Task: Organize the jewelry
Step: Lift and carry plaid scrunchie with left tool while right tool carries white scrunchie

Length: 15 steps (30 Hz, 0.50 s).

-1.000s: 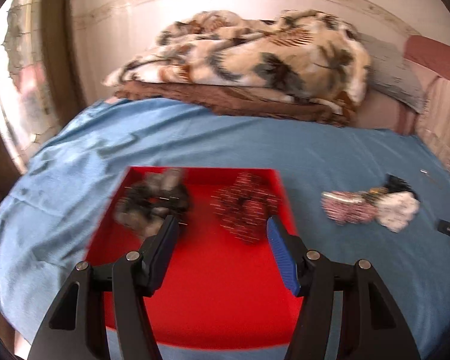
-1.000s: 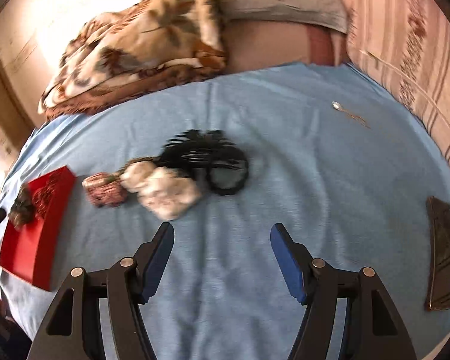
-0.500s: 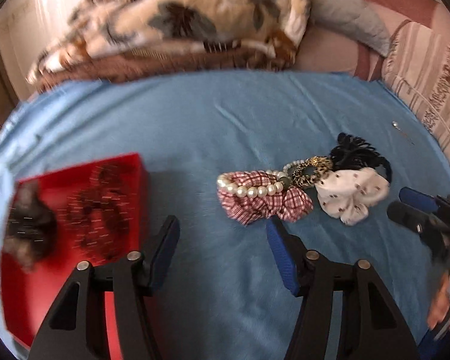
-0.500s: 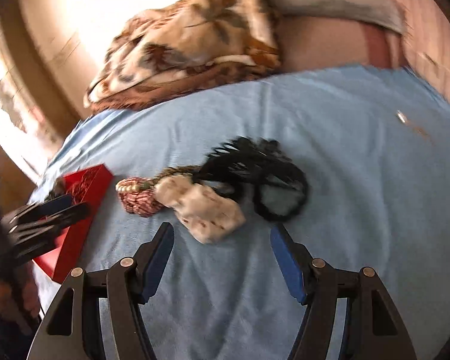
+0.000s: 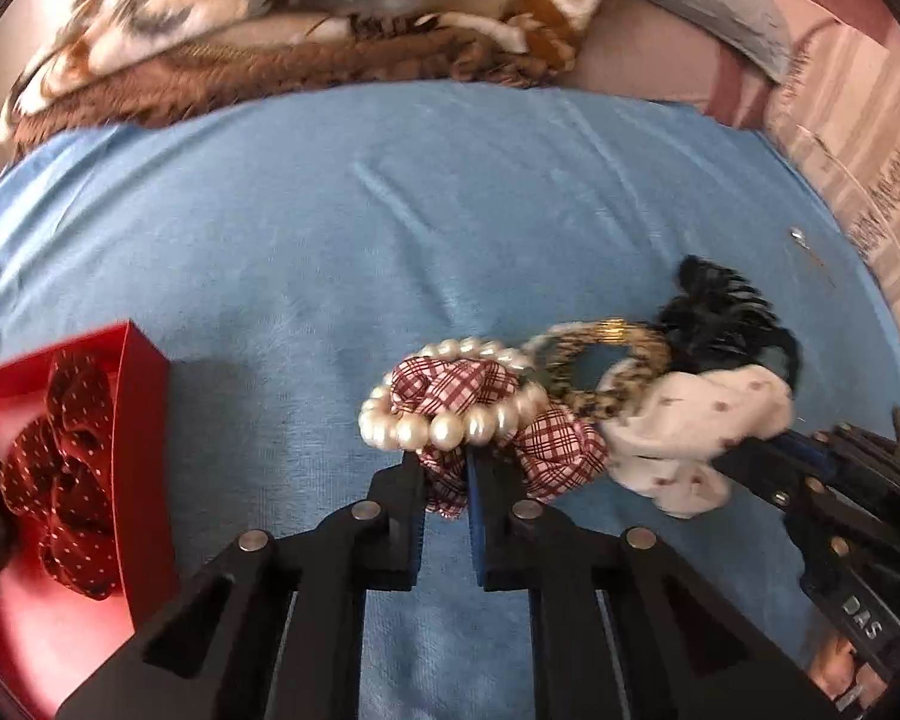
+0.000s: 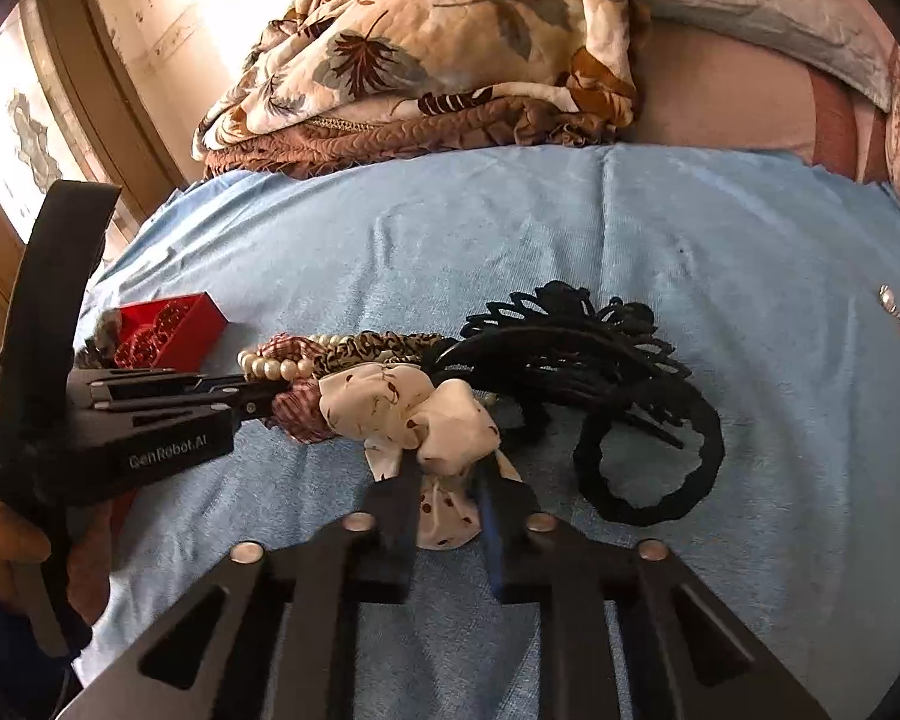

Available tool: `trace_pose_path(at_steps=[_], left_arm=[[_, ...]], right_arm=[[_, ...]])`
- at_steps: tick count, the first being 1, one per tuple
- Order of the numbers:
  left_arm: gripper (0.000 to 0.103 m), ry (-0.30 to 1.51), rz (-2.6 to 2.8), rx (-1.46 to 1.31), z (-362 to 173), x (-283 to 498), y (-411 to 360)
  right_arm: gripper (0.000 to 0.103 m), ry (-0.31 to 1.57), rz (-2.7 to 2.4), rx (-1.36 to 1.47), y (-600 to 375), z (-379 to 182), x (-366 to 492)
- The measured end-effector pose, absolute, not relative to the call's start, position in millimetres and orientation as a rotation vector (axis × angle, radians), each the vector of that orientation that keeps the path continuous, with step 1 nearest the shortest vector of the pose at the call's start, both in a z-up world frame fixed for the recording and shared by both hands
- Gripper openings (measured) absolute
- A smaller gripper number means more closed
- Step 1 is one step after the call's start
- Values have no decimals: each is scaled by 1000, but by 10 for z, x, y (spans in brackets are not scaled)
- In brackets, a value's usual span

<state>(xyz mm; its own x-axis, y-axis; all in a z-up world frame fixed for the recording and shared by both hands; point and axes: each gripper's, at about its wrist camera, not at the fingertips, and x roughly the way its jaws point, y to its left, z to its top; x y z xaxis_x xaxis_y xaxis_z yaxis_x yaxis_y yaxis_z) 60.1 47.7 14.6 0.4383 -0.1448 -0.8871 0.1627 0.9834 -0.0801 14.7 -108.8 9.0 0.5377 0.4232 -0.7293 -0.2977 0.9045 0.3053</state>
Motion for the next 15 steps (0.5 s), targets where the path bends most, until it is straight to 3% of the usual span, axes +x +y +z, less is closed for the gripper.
trace_pose_path(at_steps=[11, 15], left_arm=[[11, 1065, -472, 1, 1047, -268, 437], [10, 1291, -464, 102, 830, -452, 346]], right_arm=[[12, 947, 490, 466, -1415, 164, -37], [12, 942, 523, 607, -1517, 170, -169]])
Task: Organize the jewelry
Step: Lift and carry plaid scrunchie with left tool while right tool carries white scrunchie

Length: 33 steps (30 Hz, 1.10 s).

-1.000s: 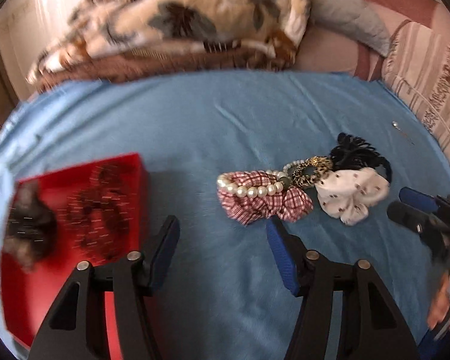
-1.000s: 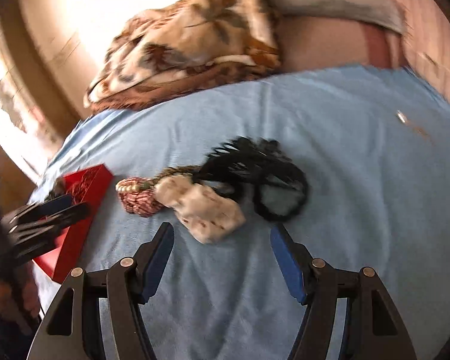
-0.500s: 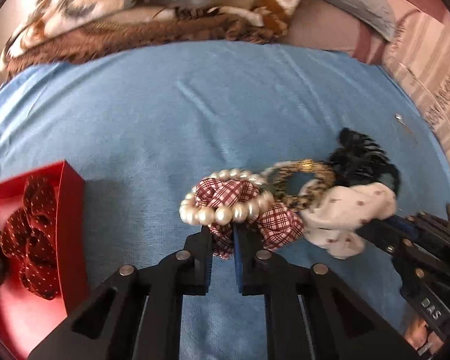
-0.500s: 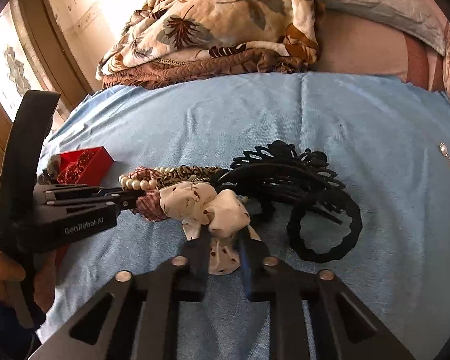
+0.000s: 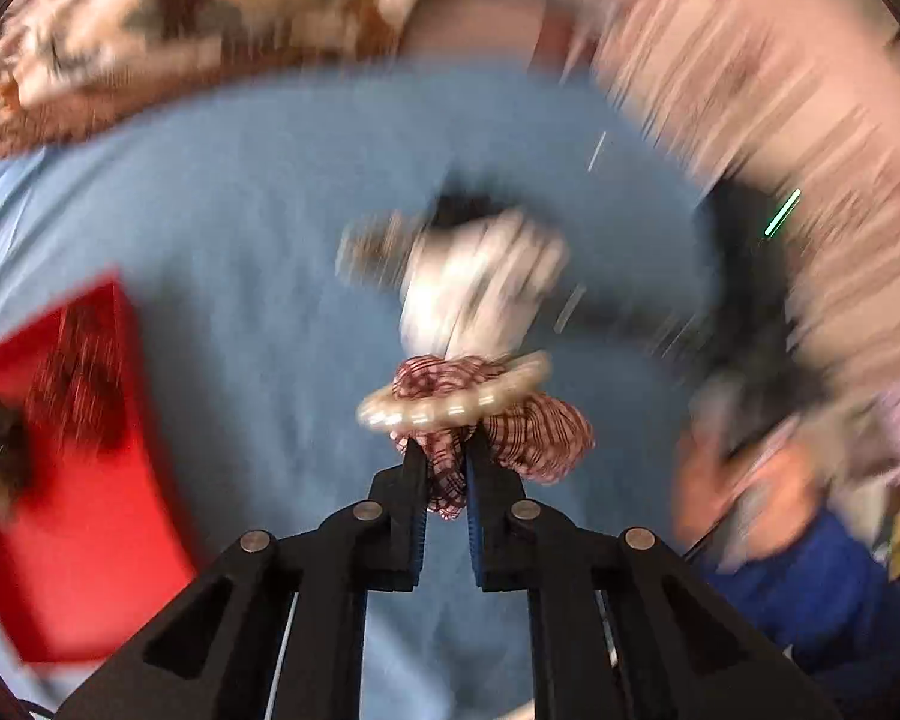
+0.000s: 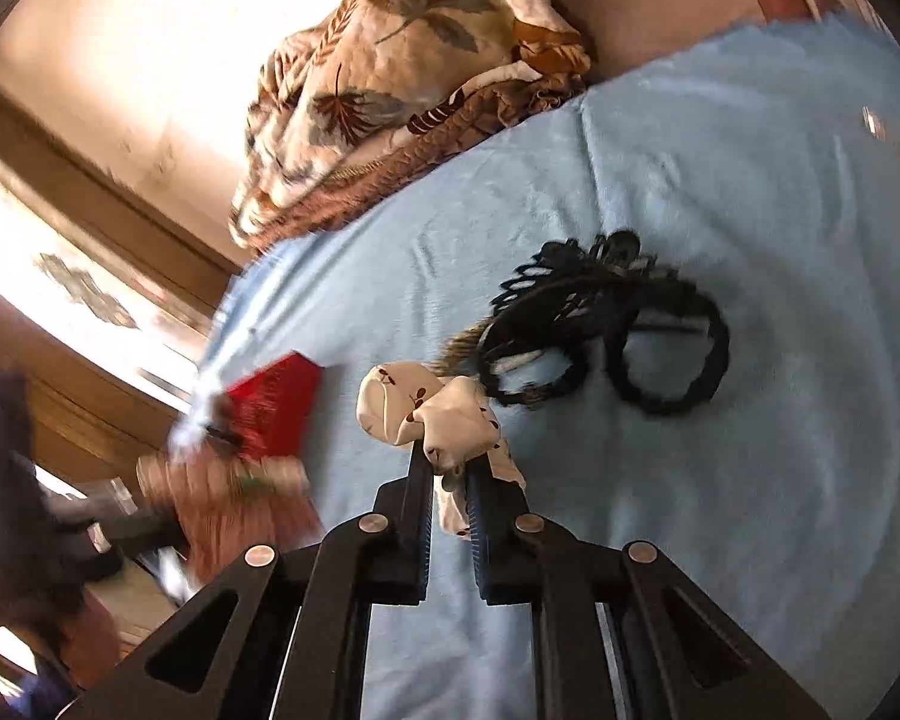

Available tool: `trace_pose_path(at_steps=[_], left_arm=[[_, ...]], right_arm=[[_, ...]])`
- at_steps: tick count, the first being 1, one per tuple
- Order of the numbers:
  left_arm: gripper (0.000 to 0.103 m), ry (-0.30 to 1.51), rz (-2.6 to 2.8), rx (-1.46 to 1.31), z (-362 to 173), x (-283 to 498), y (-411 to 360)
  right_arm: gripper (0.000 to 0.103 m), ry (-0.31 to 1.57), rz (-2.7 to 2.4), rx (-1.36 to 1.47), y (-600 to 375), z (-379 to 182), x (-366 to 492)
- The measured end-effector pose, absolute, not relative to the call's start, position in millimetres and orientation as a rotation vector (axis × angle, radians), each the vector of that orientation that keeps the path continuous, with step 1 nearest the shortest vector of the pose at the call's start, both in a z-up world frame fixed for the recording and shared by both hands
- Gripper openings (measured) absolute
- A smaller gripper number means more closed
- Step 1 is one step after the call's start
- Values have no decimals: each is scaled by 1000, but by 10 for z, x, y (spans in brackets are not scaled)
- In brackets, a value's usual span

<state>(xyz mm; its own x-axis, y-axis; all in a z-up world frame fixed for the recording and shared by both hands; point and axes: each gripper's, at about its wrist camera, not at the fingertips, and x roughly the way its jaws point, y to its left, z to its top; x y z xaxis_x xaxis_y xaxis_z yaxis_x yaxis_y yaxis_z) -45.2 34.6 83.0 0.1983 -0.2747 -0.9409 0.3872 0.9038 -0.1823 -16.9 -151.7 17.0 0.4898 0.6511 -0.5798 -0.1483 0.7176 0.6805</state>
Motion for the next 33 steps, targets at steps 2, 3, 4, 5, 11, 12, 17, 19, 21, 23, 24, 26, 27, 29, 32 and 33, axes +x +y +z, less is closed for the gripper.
trace_pose_path(at_steps=[2, 3, 4, 5, 11, 12, 17, 19, 21, 23, 24, 26, 27, 29, 32, 33], left_arm=[[10, 1338, -428, 211, 711, -585, 278], [10, 1328, -433, 229, 733, -643, 266], [10, 1299, -441, 230, 803, -697, 268], [10, 1259, -459, 217, 892, -729, 281], [10, 1098, -463, 240, 1349, -891, 316], [10, 1101, -455, 258, 1328, -916, 320], [10, 1095, -406, 208, 1208, -937, 603], [10, 1082, -356, 172, 1191, -968, 842], [10, 1069, -310, 108, 1187, -973, 1169], [10, 1052, -251, 31, 1186, -979, 1544], [10, 1046, -220, -6, 1182, -998, 1719], [10, 1032, -156, -74, 1146, -1026, 2061], [10, 1028, -129, -99, 1130, -1041, 2186], [10, 1022, -67, -154, 1065, -1059, 2472], [10, 1017, 28, -224, 940, -1087, 2869], [10, 1016, 58, -237, 900, -1095, 2959]], right_arm=[[12, 931, 498, 590, -1512, 202, -241], [12, 921, 484, 575, -1503, 228, -294], [12, 912, 479, 570, -1511, 248, -329], [12, 902, 475, 565, -1514, 275, -366], [12, 868, 443, 550, -1548, 319, -526], [12, 874, 437, 550, -1549, 298, -544], [12, 874, 436, 530, -1502, 299, -585], [12, 867, 448, 521, -1484, 305, -623], [12, 870, 461, 513, -1451, 295, -654], [12, 881, 473, 500, -1388, 276, -689], [12, 884, 477, 493, -1363, 271, -705], [12, 889, 488, 486, -1294, 281, -752], [12, 887, 494, 485, -1262, 302, -776], [12, 883, 509, 483, -1180, 358, -819], [12, 880, 558, 481, -978, 476, -870], [12, 883, 574, 481, -898, 504, -870]])
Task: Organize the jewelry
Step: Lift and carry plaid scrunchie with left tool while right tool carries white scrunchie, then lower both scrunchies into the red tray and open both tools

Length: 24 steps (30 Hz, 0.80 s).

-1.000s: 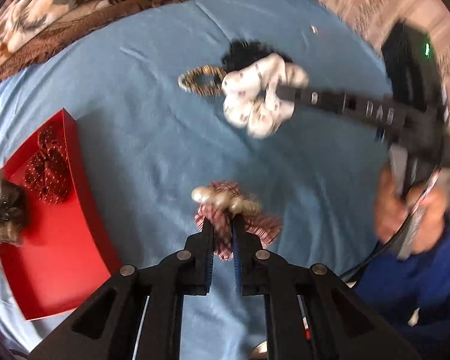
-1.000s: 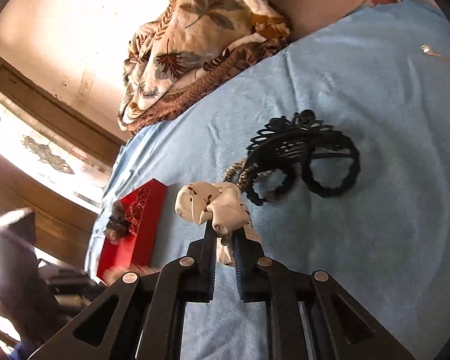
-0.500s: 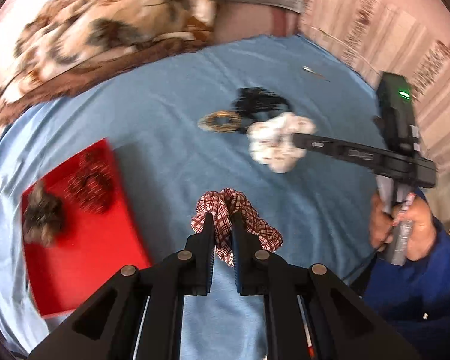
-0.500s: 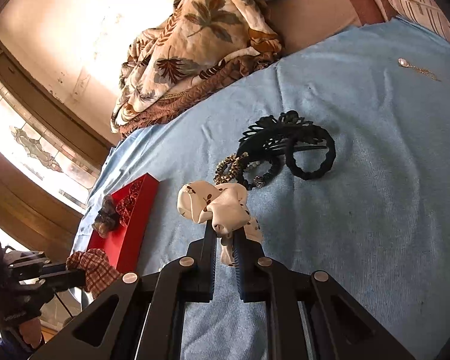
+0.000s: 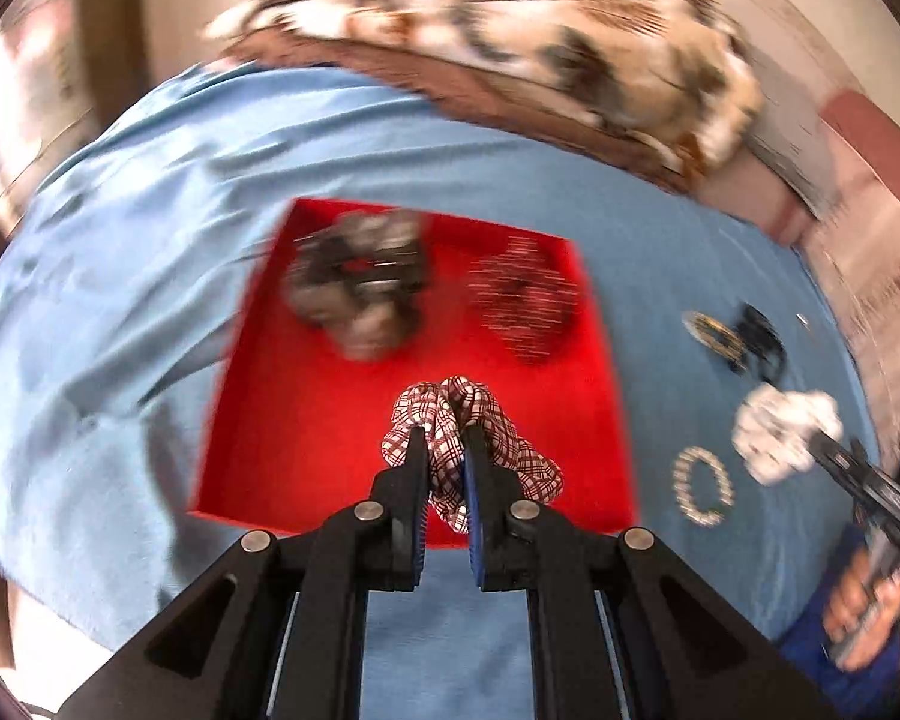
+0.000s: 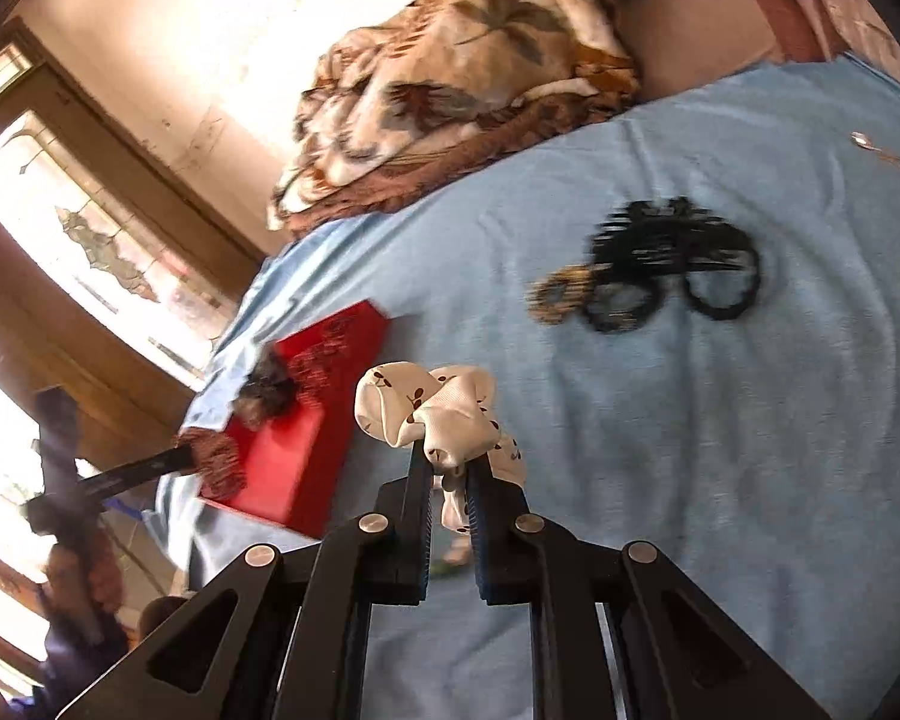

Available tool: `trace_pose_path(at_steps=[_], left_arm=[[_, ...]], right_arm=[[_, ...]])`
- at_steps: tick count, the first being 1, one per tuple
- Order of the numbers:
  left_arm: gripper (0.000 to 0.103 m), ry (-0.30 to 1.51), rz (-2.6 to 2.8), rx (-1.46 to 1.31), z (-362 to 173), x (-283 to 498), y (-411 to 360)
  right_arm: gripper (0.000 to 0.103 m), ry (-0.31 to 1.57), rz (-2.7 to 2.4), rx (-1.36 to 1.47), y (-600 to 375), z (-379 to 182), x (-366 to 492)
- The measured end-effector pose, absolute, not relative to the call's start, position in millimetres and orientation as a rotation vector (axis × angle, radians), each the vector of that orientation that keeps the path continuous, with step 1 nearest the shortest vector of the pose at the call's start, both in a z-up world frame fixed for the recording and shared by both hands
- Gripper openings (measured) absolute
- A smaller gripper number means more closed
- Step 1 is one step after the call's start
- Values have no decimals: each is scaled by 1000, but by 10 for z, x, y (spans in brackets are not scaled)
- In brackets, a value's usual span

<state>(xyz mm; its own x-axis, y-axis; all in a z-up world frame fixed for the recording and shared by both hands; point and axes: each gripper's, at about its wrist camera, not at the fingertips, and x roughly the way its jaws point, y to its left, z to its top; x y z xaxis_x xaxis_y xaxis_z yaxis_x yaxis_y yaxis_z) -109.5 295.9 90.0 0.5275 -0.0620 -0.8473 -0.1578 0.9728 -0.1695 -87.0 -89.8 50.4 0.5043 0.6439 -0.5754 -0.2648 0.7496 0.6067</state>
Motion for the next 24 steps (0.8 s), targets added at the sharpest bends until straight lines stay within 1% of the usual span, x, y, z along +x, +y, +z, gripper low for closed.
trace_pose_path(at_steps=[4, 9, 12, 17, 20, 21, 22, 23, 24], left_arm=[[11, 1012, 159, -263, 751, -1112, 3196], [12, 983, 277, -220, 628, -1151, 3323], [14, 955, 304, -214, 594, -1208, 3398], [14, 910, 279, -267, 591, -1299, 3506], [16, 878, 248, -298, 641, -1346, 3533], [20, 855, 236, -306, 677, -1370, 3541], [25, 844, 232, -309, 696, -1378, 3541], [28, 823, 229, -313, 727, -1396, 3543], [31, 812, 228, -315, 747, -1399, 3538]], right_arm=[[12, 918, 671, 486, -463, 625, -826], [12, 992, 772, 483, 217, 660, -724], [12, 1060, 798, 494, 589, 544, -651], [13, 1168, 789, 490, 1014, 263, -546], [14, 1197, 761, 452, 1171, 168, -518], [15, 1195, 745, 414, 1223, 157, -526], [15, 1190, 734, 389, 1259, 174, -511], [16, 1185, 726, 362, 1285, 176, -520], [21, 1179, 720, 336, 1304, 179, -530]])
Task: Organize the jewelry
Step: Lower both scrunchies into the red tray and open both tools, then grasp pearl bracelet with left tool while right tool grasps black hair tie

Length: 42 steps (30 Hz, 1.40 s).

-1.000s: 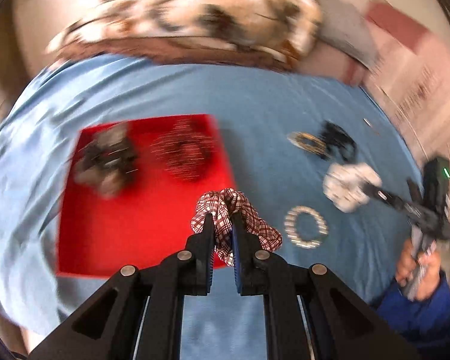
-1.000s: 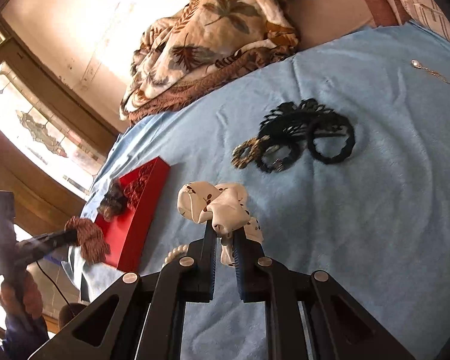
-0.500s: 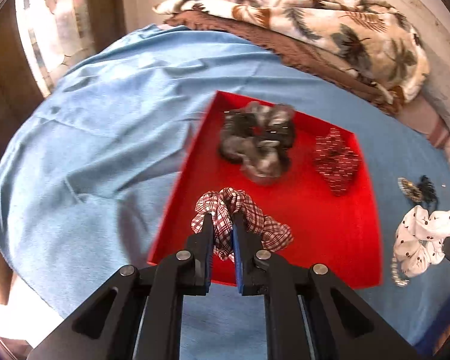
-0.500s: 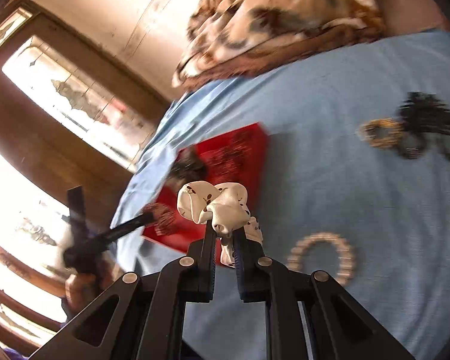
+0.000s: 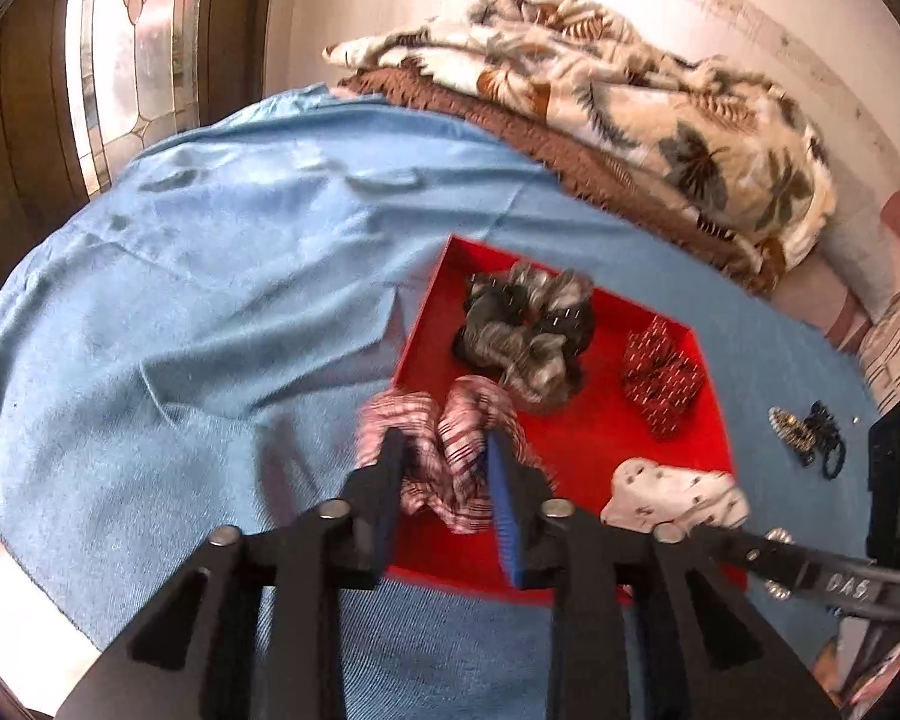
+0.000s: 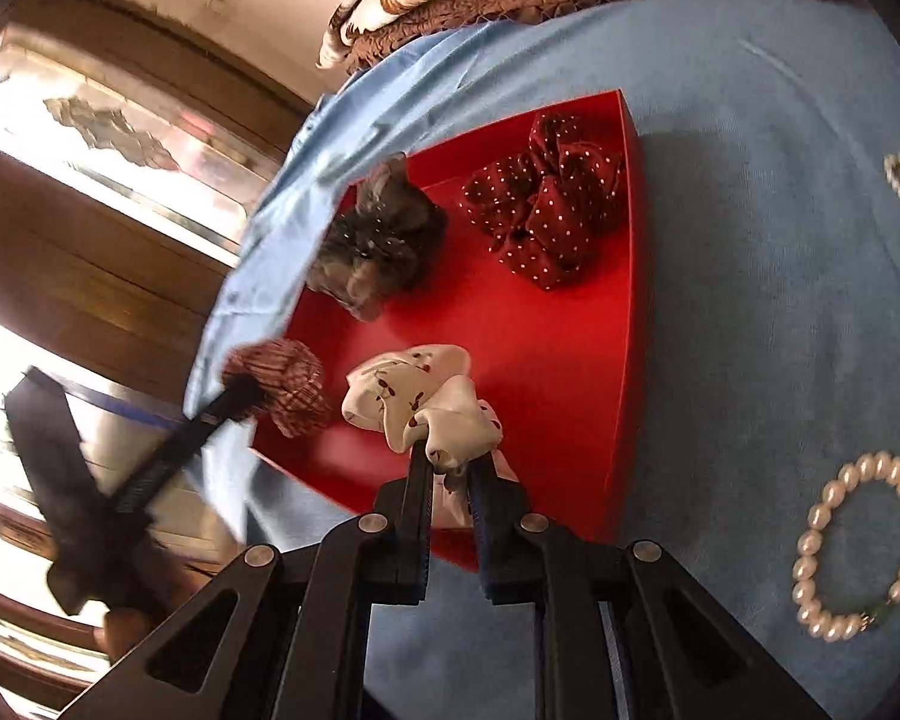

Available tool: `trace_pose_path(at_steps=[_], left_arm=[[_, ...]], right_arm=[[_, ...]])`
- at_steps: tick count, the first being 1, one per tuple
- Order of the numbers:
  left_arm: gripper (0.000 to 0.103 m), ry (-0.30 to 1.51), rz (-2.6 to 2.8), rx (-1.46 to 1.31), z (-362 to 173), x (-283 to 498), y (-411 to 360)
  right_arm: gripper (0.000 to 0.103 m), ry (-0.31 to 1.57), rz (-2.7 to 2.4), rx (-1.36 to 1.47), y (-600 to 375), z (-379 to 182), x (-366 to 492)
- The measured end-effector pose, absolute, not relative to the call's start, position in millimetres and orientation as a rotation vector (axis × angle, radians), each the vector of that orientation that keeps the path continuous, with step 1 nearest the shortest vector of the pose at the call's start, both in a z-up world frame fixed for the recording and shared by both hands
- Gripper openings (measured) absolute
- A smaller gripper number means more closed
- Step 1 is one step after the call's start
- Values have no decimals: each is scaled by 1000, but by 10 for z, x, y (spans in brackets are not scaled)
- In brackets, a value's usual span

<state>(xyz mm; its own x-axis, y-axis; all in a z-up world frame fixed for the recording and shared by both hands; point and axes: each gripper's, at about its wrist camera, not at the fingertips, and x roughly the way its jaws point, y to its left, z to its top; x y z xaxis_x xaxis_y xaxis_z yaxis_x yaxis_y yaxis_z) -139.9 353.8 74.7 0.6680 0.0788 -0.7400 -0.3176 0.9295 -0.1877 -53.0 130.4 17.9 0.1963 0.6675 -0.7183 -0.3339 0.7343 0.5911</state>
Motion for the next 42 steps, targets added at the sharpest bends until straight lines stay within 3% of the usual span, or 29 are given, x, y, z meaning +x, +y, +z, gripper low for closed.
trace_pose_path(at_steps=[1, 3, 11, 20, 31, 42], left_arm=[[33, 797, 226, -316, 771, -1406, 3532], [39, 783, 221, -319, 798, -1400, 3520], [53, 756, 237, -317, 816, -1412, 3508], [55, 751, 253, -325, 780, -1408, 3507], [61, 728, 260, -206, 774, -1401, 3219], [61, 698, 158, -85, 981, -1570, 2451]], right_arm=[[24, 1171, 712, 315, 1294, 192, -552], [44, 1143, 686, 263, 1305, 241, -589], [60, 1044, 653, 129, 1227, 439, -741], [61, 970, 599, 66, 881, 576, -934], [66, 933, 373, 63, -290, 523, -1087], [66, 928, 169, 162, -1437, 332, -1155]])
